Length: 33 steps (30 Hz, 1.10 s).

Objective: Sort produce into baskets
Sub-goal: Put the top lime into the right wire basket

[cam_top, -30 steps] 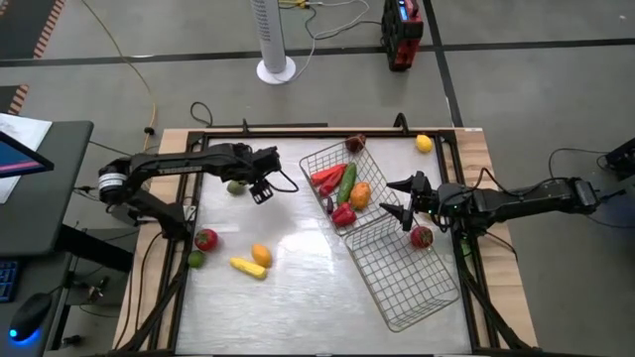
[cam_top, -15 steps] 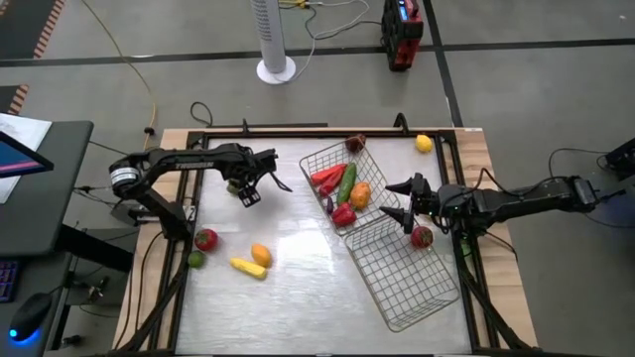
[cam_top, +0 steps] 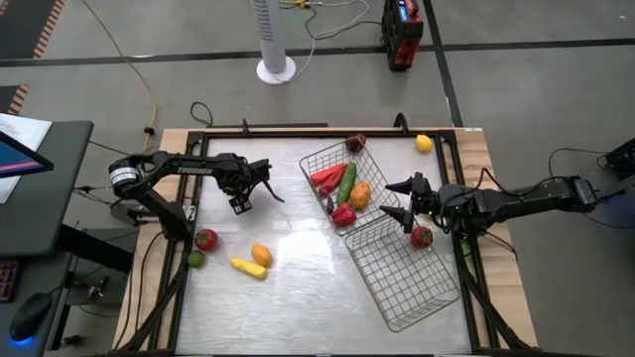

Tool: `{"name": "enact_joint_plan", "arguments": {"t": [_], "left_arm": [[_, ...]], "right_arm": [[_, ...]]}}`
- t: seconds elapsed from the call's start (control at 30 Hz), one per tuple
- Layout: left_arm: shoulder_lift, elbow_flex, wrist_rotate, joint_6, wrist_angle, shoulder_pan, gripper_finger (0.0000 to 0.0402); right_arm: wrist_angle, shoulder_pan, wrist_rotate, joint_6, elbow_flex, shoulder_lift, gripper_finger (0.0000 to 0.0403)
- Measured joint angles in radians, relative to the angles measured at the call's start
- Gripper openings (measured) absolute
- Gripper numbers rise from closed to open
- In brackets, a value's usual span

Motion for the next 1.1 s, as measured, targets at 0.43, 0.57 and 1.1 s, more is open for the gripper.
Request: {"name": "enact_joint_plan", "arguments": {"t": [0.43,0.57,1.1], "left_arm": [[0.0,0.009,0.014,0.031,0.04,-0.011,0.015],[-0.018,0.055,0.071,0.026,0.043,-0.029,0.0151],[-0.1,0.21,0.788,0.097,0.482,-0.33,0.0167]], "right_arm": [[0.008,0.002,0.001,0.0,0.0,0.0,0.0385],[0.007,0.005,0.001,0.0,0.0,0.0,0.0385],[0.007,-0.003,0.001,0.0,0.0,0.0,0.0385]]}}
